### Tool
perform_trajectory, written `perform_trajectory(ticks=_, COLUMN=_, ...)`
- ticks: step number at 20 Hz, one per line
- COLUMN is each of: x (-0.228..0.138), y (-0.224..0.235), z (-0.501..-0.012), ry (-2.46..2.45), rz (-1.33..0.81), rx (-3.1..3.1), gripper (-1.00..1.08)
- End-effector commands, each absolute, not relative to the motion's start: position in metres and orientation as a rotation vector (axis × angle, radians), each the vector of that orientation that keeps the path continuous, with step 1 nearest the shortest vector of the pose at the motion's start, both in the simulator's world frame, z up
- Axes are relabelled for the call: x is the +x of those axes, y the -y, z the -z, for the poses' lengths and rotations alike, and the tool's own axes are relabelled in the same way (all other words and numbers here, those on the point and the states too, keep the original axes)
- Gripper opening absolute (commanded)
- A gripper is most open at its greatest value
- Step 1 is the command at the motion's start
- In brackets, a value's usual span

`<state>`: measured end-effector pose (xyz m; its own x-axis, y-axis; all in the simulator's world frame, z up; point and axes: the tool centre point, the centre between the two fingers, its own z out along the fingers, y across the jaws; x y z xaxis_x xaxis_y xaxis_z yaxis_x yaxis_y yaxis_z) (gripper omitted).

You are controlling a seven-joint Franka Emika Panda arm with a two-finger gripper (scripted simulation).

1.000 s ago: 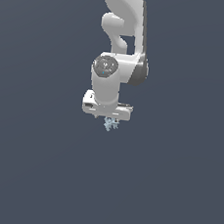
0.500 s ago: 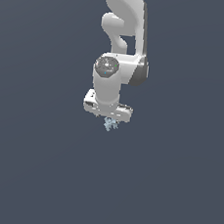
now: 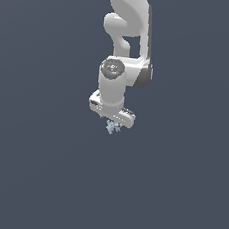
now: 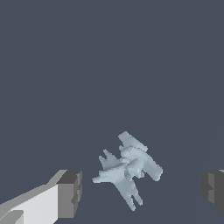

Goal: Pick up the object and move it to a goal position.

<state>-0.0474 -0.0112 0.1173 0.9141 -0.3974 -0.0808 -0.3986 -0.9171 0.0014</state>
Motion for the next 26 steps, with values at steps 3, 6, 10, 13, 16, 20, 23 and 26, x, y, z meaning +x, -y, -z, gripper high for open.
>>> perform_trajectory(ticks=3, x=-0.052, y=0.008, z=-0.112, ry=-0.812, rz=-0.104, rx=-3.024, gripper=1.00)
perform_trajectory(ticks=6, x=-0.056, y=0.006, z=-0.109, ry=-0.928, rz=-0.091, rx=-2.994, gripper=1.00)
perform_trajectory(ticks=10, x=-0.060, y=0.004, z=-0.104, ry=-1.081, rz=-0.072, rx=-2.947, gripper=1.00)
perform_trajectory(ticks=13, x=-0.064, y=0.003, z=-0.101, ry=-1.193, rz=-0.057, rx=-2.905, gripper=1.00)
perform_trajectory(ticks=16, x=-0.067, y=0.002, z=-0.099, ry=-1.302, rz=-0.042, rx=-2.860, gripper=1.00)
perform_trajectory(ticks=20, x=-0.071, y=0.000, z=-0.095, ry=-1.420, rz=-0.026, rx=-2.803, gripper=1.00)
perform_trajectory(ticks=23, x=-0.073, y=0.000, z=-0.094, ry=-1.488, rz=-0.016, rx=-2.768, gripper=1.00)
perform_trajectory(ticks=26, x=-0.075, y=-0.001, z=-0.092, ry=-1.538, rz=-0.008, rx=-2.740, gripper=1.00)
